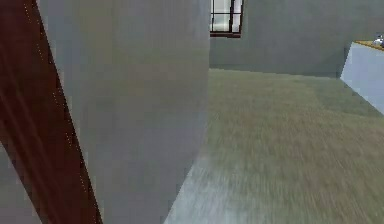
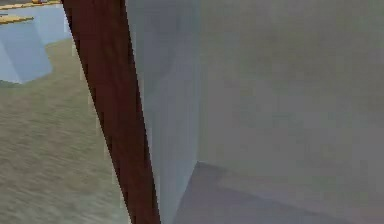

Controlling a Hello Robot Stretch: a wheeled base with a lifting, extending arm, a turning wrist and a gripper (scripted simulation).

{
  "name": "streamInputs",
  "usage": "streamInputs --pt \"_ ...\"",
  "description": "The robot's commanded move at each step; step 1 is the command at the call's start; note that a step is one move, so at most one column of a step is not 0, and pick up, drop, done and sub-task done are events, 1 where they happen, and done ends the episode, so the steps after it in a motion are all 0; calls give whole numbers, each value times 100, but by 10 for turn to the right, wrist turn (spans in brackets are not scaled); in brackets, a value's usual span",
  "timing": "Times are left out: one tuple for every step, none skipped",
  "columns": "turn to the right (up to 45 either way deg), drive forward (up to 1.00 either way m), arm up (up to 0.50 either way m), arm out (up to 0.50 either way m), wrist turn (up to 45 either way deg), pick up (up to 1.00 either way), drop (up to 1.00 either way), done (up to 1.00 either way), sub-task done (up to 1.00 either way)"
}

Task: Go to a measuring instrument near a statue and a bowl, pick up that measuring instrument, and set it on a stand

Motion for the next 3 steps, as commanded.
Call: streamInputs --pt "180 0 0 0 0 0 0 0 0" --pt "0 45 0 0 0 0 0 0 0" --pt "450 0 0 0 0 0 0 0 0"
